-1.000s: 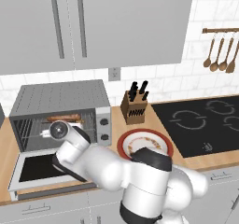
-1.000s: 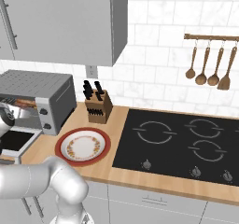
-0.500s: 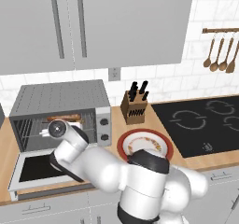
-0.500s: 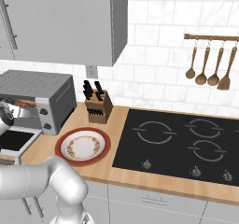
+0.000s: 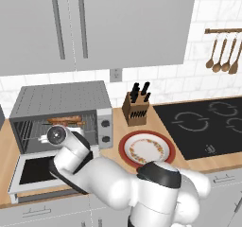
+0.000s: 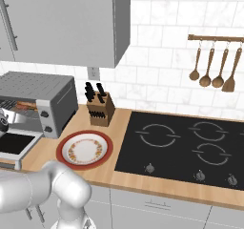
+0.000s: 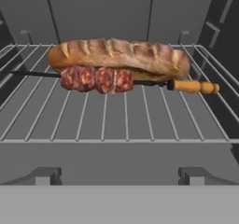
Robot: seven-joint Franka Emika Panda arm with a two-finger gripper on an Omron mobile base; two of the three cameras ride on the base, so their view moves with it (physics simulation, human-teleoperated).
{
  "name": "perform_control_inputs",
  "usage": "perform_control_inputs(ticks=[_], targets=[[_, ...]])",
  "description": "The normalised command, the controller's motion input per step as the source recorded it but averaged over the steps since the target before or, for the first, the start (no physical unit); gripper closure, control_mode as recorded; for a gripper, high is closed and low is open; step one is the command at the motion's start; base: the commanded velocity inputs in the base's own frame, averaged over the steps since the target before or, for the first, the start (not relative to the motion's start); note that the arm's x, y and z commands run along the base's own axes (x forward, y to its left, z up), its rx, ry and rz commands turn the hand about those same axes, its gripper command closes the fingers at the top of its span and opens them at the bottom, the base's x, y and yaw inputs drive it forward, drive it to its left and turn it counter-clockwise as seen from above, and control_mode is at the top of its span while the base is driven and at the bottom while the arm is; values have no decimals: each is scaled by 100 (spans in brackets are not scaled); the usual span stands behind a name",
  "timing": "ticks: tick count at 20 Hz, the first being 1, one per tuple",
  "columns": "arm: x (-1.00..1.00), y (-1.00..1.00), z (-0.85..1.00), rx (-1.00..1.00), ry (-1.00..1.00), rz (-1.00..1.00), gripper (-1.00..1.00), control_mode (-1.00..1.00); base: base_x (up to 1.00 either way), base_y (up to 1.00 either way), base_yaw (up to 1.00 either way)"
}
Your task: Pick up the kebab skewer and baguette bread, and place them inside the toaster oven. Close the toaster oven door and start by setting the timer.
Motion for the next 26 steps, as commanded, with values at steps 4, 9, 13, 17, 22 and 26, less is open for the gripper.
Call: perform_control_inputs(ticks=[4,9,13,17,22,26], targets=[[-35,-1,2,0,0,0,-100,-100,0,0,0],[-56,-3,3,0,0,0,-100,-100,0,0,0],[-94,0,-1,0,1,0,-100,-100,0,0,0],[-100,0,-13,0,0,0,-100,-100,0,0,0],[-100,1,-26,0,0,-2,-100,-100,0,0,0],[-89,12,-39,0,0,-1,-100,-100,0,0,0]])
